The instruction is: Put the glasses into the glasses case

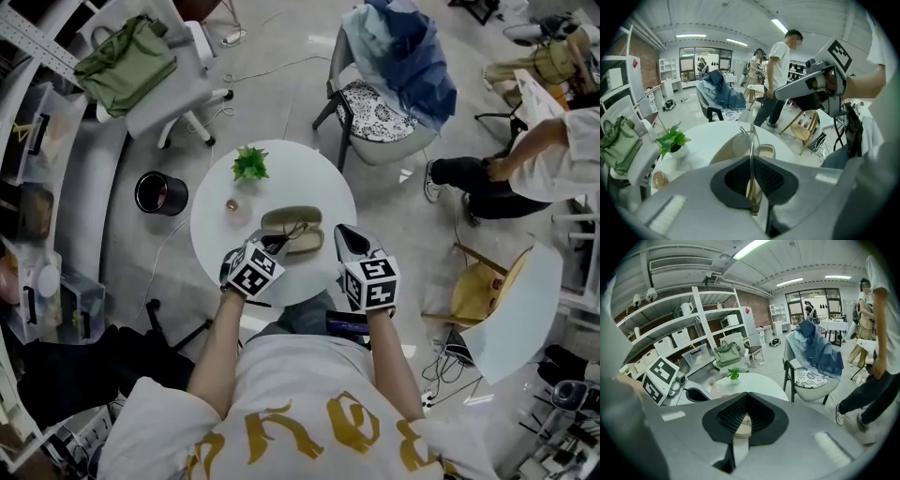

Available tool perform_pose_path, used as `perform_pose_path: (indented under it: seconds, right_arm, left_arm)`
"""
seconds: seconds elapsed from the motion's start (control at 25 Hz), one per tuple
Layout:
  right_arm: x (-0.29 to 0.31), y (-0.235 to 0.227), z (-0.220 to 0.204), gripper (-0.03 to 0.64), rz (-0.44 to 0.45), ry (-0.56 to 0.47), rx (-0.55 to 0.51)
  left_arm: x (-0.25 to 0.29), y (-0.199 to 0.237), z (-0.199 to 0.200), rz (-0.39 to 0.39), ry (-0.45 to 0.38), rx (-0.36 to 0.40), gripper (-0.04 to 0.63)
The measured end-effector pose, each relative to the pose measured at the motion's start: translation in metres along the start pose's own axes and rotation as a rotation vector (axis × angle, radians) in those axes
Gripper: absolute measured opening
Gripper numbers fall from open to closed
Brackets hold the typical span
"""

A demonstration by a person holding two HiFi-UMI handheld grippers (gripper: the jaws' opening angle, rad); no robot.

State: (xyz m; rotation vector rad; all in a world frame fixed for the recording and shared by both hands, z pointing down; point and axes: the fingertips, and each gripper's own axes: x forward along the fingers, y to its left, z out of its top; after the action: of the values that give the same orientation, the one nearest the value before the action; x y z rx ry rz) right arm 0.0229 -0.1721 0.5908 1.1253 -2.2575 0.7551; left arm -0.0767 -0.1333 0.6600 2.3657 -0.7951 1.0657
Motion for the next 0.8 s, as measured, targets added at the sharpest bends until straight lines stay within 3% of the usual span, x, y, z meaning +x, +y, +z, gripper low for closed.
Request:
perform_pose_path:
  seconds: [0.48, 0.8]
  right_arm:
    - [0.026, -0.02, -0.009, 0.023, 0.024, 0.071, 0.006]
    - [0.034, -0.041, -0.007, 0.023, 0.021, 0.091, 0.015]
  left_arm:
    - [0.044, 0.01, -0.015, -0.053, 0.151, 0.062, 0.015]
    - [0.063, 0.009, -0.019, -0.081, 0.206, 0.094, 0.015]
